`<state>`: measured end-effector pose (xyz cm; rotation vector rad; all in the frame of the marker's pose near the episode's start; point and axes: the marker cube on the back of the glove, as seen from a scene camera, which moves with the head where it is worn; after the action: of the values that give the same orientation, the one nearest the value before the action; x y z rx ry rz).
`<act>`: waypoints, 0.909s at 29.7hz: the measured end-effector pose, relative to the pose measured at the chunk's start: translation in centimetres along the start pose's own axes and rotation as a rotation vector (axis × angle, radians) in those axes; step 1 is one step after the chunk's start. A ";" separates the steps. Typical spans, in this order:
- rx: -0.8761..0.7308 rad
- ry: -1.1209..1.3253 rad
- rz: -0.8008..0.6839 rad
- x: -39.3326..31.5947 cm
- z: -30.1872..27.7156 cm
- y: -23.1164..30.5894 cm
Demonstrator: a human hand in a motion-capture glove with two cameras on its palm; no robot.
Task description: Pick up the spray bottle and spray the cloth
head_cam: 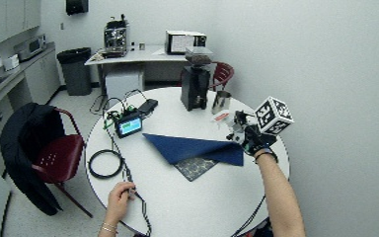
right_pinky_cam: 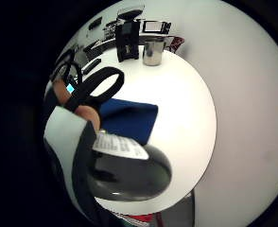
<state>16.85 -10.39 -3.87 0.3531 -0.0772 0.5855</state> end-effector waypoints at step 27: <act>-0.105 0.071 0.083 3.3 3.0 1.8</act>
<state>18.69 -8.28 0.04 0.2272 -0.0543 0.6724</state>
